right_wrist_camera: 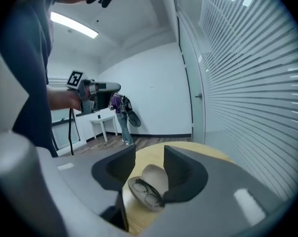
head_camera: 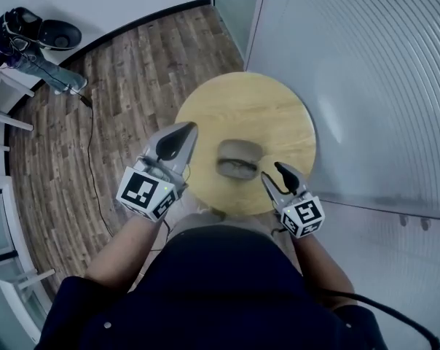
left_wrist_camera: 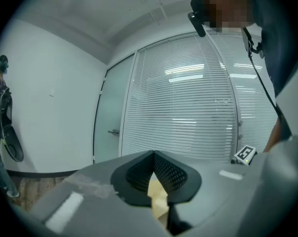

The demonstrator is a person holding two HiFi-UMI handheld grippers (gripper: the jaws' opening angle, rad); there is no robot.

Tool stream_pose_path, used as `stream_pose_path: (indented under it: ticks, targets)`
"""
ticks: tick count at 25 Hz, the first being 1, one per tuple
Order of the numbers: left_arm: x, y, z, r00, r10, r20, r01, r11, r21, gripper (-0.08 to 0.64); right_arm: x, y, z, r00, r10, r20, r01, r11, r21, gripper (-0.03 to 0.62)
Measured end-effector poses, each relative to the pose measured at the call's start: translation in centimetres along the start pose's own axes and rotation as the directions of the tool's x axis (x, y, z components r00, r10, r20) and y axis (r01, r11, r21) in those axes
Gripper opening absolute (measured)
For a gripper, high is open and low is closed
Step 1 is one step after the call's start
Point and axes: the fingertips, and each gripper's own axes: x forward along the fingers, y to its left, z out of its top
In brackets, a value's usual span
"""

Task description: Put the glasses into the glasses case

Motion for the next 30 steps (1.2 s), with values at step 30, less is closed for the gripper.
stream_pose_path:
  ticks: [30]
  targets:
    - [2.1,-0.5,3.7,0.998,-0.039,0.059,0.033,0.995,0.092,0.0,-6.0,-4.2,11.9,0.952,-0.187,0.242,0.209,0.975,-0.071,0.008]
